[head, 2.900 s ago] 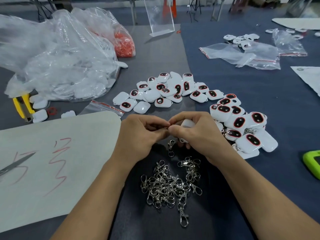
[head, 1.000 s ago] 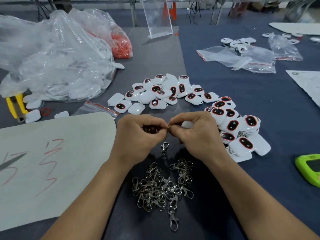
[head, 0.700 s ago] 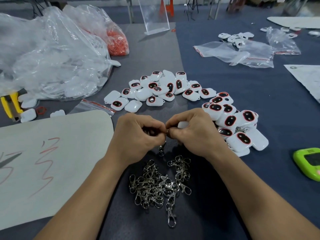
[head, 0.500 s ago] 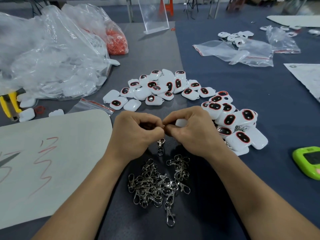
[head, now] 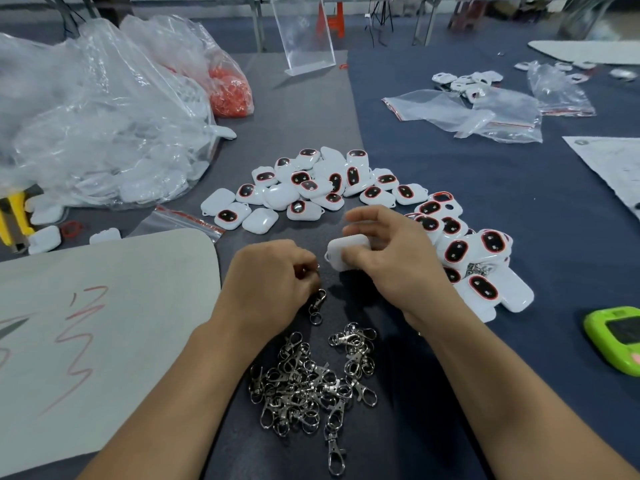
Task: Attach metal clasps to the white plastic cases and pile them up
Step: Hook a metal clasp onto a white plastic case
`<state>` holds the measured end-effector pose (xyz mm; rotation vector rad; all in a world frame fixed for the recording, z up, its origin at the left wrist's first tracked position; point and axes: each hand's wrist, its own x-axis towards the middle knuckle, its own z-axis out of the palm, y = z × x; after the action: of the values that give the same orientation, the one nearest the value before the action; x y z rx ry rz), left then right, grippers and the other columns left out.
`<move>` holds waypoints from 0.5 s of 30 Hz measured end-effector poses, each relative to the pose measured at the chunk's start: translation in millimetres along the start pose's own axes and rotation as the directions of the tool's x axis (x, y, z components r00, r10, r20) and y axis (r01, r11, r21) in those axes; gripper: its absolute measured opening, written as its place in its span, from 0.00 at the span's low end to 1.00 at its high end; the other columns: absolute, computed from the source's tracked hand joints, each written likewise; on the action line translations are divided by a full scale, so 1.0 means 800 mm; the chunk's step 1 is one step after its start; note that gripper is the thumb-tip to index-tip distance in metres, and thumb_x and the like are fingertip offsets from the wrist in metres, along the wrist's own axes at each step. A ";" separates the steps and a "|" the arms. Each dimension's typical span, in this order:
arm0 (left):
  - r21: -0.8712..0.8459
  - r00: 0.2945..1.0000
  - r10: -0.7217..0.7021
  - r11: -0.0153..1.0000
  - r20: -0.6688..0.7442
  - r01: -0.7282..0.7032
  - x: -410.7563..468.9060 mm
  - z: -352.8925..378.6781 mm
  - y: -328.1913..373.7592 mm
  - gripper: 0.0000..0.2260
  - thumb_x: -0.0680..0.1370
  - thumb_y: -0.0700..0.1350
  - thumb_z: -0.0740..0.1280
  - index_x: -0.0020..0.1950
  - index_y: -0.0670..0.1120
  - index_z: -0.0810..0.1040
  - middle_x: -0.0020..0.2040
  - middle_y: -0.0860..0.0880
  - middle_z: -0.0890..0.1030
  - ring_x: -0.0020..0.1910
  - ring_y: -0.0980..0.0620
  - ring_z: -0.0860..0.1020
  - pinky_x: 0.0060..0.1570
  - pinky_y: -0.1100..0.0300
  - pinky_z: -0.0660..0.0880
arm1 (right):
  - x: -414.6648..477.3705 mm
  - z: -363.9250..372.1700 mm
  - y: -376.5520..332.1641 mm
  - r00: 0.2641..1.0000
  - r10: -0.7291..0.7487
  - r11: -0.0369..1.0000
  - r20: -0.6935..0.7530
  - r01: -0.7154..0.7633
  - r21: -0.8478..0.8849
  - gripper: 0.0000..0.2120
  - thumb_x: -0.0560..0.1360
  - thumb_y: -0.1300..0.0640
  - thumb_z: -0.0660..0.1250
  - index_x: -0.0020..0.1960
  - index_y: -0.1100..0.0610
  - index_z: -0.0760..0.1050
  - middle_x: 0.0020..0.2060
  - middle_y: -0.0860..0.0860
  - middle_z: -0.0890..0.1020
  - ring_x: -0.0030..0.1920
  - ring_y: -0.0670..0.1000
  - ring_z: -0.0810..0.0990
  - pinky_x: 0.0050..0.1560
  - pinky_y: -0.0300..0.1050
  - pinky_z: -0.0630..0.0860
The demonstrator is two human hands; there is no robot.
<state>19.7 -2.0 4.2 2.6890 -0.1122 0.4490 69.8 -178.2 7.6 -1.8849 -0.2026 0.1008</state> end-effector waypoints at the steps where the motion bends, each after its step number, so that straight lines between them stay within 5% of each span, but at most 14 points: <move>1: -0.024 1.000 0.000 1.000 0.008 0.001 0.001 0.000 -0.002 0.02 0.70 0.45 0.76 0.39 0.52 0.85 0.34 0.55 0.76 0.36 0.54 0.75 0.37 0.65 0.64 | 0.000 -0.002 0.000 0.999 -0.032 0.999 -0.018 0.031 -0.041 0.18 0.70 0.64 0.77 0.56 0.48 0.81 0.47 0.41 0.85 0.47 0.38 0.84 0.48 0.33 0.79; 7: -0.209 0.995 -0.077 0.974 0.065 0.089 0.004 0.000 -0.010 0.04 0.69 0.45 0.77 0.39 0.54 0.86 0.31 0.60 0.78 0.36 0.62 0.76 0.36 0.73 0.64 | -0.008 0.001 -0.001 0.995 -0.103 0.929 -0.009 0.093 -0.357 0.08 0.72 0.56 0.77 0.49 0.44 0.84 0.43 0.41 0.85 0.43 0.40 0.83 0.46 0.34 0.78; 15: -0.226 0.995 -0.026 0.973 0.099 0.048 0.003 -0.001 -0.011 0.05 0.70 0.44 0.78 0.41 0.55 0.86 0.31 0.60 0.77 0.36 0.64 0.75 0.37 0.74 0.63 | -0.010 0.008 0.000 0.990 -0.127 0.964 -0.069 0.107 -0.242 0.12 0.75 0.57 0.75 0.56 0.45 0.85 0.42 0.40 0.84 0.40 0.37 0.79 0.44 0.26 0.71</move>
<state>22.7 6.4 2.5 2.4807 -0.1322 0.2778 61.1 -173.4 5.5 -2.1064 -0.2778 -0.0873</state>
